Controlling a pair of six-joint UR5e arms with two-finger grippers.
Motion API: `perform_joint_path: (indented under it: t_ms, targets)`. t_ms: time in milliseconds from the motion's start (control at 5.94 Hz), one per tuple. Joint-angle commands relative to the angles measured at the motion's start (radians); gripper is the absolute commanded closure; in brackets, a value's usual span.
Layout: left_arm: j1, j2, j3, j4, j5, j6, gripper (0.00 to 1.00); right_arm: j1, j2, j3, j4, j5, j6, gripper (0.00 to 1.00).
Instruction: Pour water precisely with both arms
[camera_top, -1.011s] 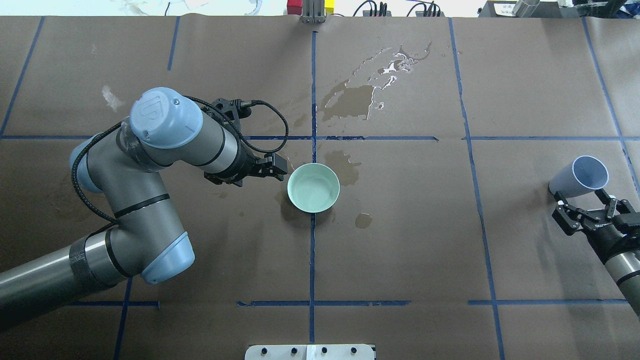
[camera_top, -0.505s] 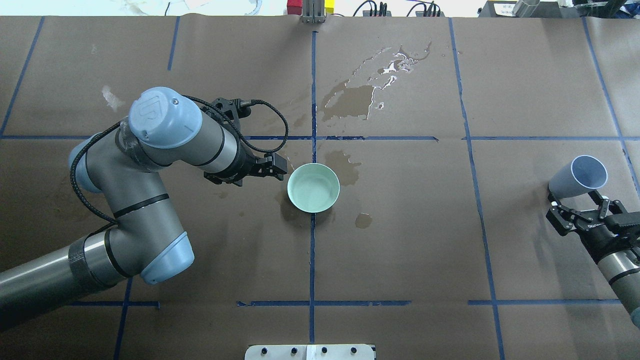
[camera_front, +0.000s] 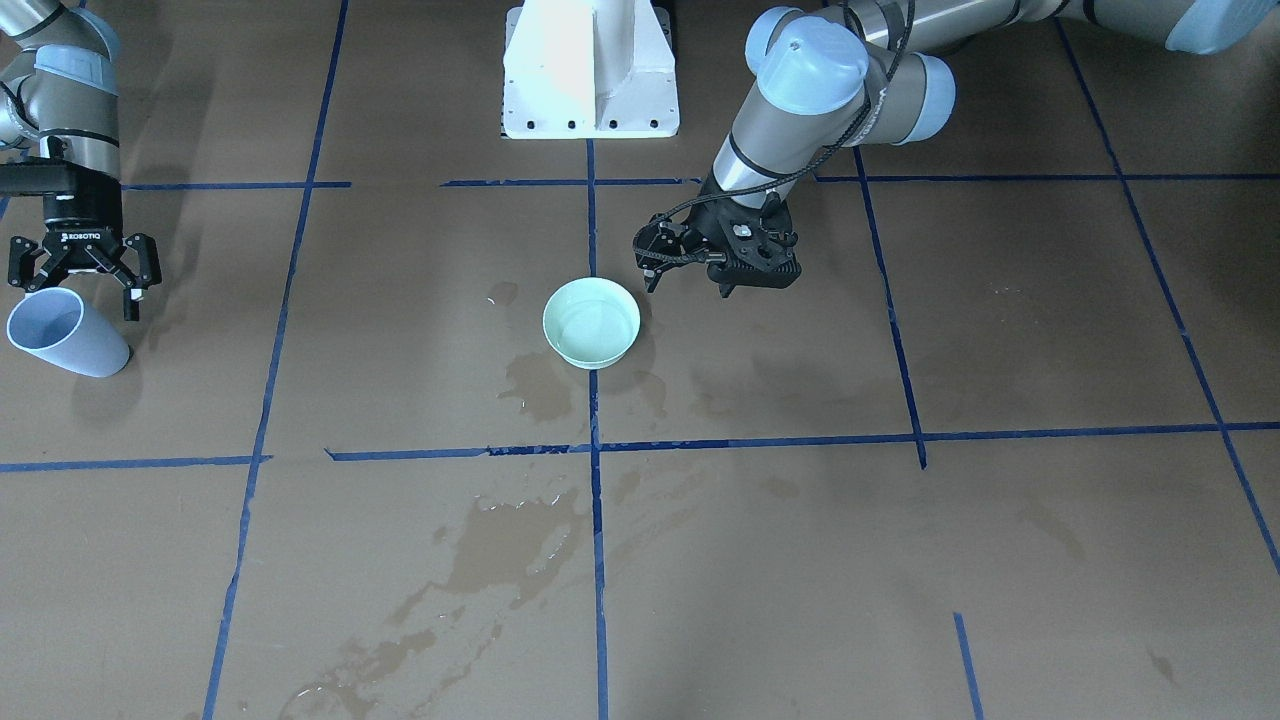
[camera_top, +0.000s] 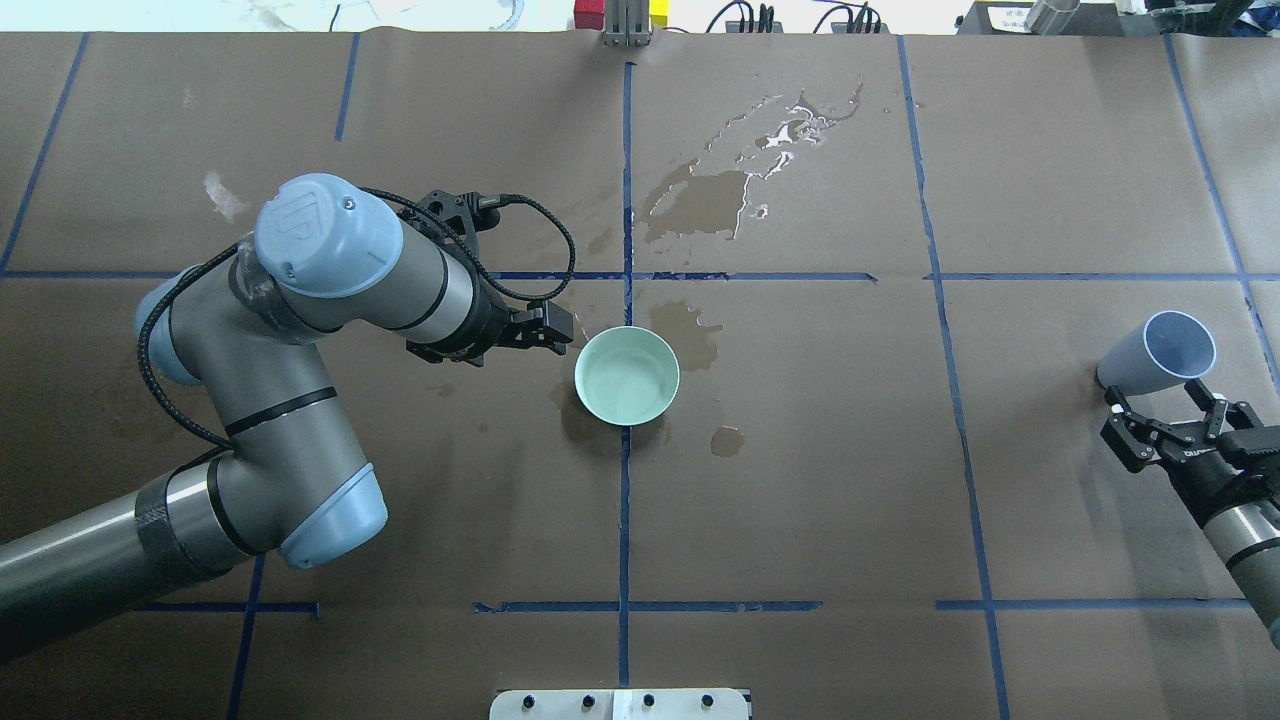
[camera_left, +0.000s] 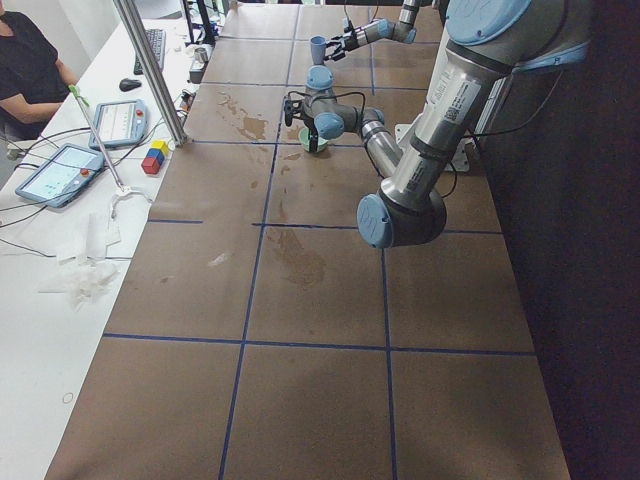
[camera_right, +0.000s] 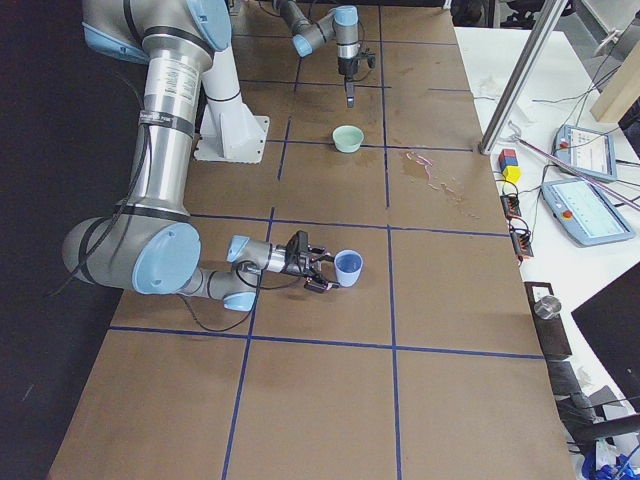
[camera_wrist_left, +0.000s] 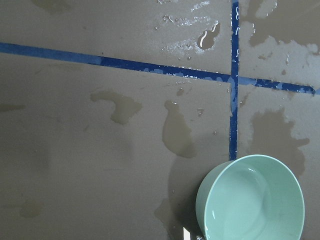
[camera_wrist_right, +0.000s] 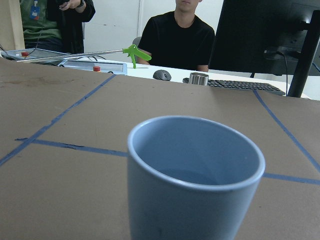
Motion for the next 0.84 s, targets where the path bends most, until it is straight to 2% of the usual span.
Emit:
perform_joint_path:
  t_ms: [0,674]
  targets:
    - [0.002,0.007,-0.01,0.0,0.002,-0.001,0.0,0.028,0.017,-0.003,-0.001,0.023,-0.002,0.01]
    - [0.002,0.015,-0.017,0.002,0.002,-0.007,0.0,0.058,0.05,-0.015,-0.003,0.04,-0.005,0.01]
